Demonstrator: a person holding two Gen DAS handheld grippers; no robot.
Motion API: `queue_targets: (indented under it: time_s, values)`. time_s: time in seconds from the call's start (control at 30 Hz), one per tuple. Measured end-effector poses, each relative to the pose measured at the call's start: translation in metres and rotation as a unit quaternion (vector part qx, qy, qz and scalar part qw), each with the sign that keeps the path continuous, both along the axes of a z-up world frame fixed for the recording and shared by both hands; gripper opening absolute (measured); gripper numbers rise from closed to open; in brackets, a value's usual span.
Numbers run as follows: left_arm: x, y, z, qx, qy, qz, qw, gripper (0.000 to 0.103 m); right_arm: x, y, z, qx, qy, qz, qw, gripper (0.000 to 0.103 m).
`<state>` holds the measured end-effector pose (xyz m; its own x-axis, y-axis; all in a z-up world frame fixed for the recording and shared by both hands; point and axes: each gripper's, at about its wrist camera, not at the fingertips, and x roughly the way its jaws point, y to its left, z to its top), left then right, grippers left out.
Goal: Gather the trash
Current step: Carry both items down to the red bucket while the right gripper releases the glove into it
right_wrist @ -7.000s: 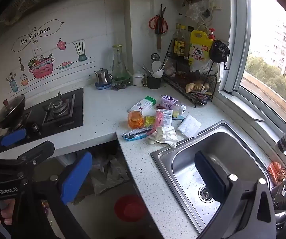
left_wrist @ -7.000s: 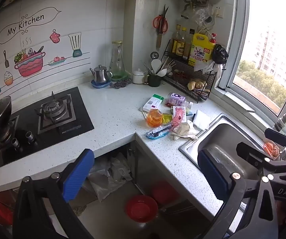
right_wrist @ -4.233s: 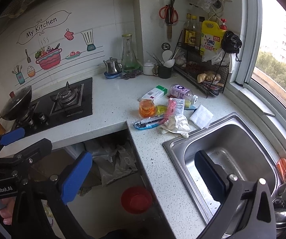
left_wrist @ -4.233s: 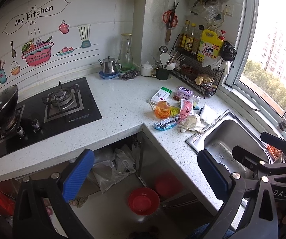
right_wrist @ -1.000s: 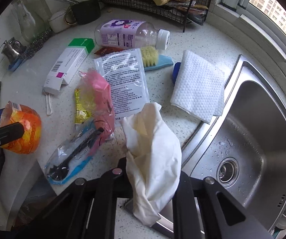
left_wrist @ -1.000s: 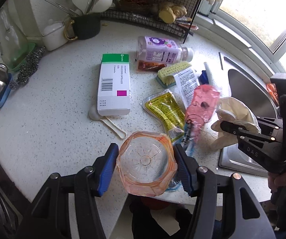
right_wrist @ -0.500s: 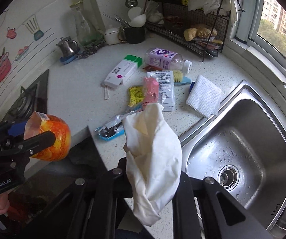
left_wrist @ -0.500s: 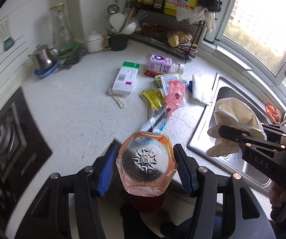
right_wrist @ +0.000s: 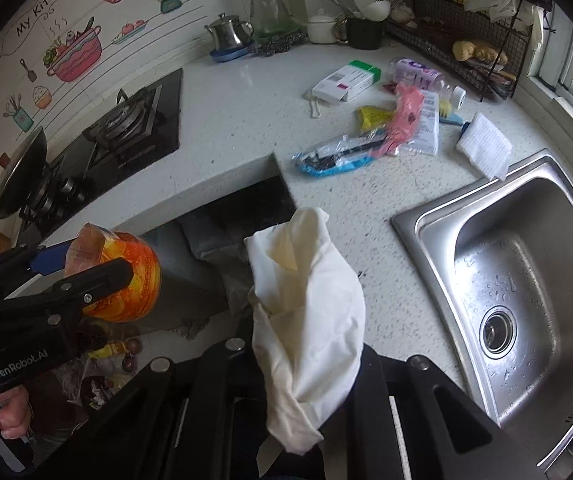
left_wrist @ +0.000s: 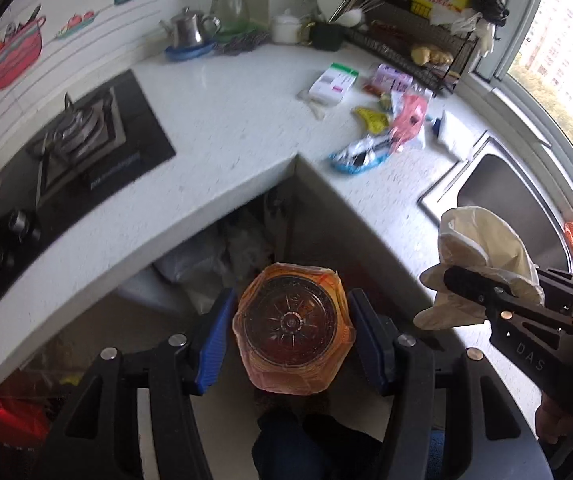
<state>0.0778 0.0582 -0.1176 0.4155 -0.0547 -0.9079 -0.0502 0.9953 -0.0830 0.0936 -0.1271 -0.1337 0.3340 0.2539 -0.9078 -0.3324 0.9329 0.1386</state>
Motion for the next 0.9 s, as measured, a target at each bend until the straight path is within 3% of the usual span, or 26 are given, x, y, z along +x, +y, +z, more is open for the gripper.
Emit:
queue_targets:
  time_s: [0.13, 0.23, 0.53, 0.67, 0.8, 0.87, 0.9]
  values:
    - [-0.013, 0.015, -0.037, -0.005, 0.024, 0.009, 0.9997, 0.054, -0.011, 0.019, -0.034, -0.013, 0.030, 0.018, 0.999, 0.012]
    - [-0.018, 0.026, -0.082, -0.012, 0.049, 0.011, 0.9987, 0.054, -0.017, 0.032, -0.071, -0.027, 0.047, 0.023, 0.998, 0.012]
    - [-0.023, 0.051, -0.244, -0.021, 0.126, 0.025, 0.9916, 0.054, -0.017, 0.044, -0.237, -0.062, 0.126, 0.012, 0.990, 0.012]
    - [-0.020, 0.053, -0.294, -0.028, 0.131, 0.016, 0.9908, 0.054, -0.012, 0.040, -0.298, -0.072, 0.143, 0.010, 0.987, 0.012]
    - [-0.020, 0.052, -0.326, -0.023, 0.140, 0.011, 0.9898, 0.054, -0.009, 0.039, -0.339, -0.089, 0.149, 0.015, 0.985, 0.012]
    - [-0.023, 0.050, -0.333, -0.022, 0.143, 0.006, 0.9895, 0.054, -0.008, 0.037, -0.348, -0.105, 0.145, 0.011, 0.984, 0.018]
    - [-0.024, 0.051, -0.336, -0.020, 0.145, 0.005, 0.9892, 0.054, -0.009, 0.040, -0.351, -0.118, 0.140, 0.017, 0.983, 0.037]
